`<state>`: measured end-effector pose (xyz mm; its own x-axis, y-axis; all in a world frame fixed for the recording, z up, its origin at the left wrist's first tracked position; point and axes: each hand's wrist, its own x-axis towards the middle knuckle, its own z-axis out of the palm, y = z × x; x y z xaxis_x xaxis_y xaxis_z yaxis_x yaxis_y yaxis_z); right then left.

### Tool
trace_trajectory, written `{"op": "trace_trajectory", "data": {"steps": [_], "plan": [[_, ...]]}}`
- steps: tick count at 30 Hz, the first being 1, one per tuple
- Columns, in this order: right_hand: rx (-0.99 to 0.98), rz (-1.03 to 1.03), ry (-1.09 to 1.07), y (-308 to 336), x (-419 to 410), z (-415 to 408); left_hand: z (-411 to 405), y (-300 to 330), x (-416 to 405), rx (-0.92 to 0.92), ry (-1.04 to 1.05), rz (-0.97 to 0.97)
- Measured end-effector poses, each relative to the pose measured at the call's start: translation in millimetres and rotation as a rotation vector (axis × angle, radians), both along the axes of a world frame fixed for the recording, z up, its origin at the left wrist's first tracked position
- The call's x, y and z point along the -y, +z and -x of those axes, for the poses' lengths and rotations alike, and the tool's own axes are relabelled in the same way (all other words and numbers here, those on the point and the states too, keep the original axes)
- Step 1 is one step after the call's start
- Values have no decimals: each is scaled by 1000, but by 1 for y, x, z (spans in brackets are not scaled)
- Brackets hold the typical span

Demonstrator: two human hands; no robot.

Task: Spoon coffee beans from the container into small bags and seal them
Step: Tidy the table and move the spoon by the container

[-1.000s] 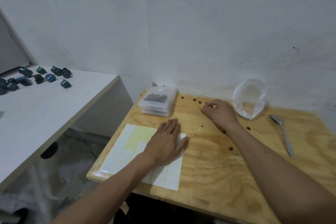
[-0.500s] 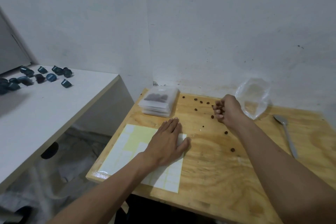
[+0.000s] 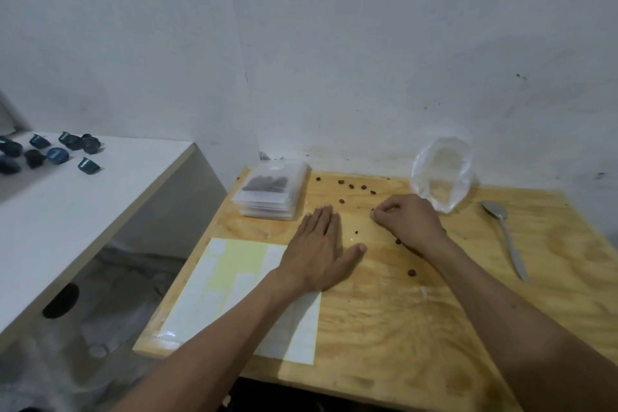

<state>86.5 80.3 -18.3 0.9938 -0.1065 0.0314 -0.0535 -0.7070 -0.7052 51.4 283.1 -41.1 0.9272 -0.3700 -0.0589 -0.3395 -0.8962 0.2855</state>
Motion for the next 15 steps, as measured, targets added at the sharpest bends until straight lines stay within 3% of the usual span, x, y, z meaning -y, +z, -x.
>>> {"op": "trace_trajectory", "data": {"steps": [2,6,8,10,15], "plan": [[-73,-197,-46,9,-6,-6,0,-1,0,23,3,2],[-327,-1115,-158,29,-18,-20,-1,-3,0,39,5,6],[-334,-1237,-183,34,-23,-25,-2,-3,-1,50,5,9],[-297,-1127,-176,31,-28,-33,-3,-3,-1,47,2,11],[-12,-198,7,3,-32,-43,-5,-3,-1,45,-4,16]]}}
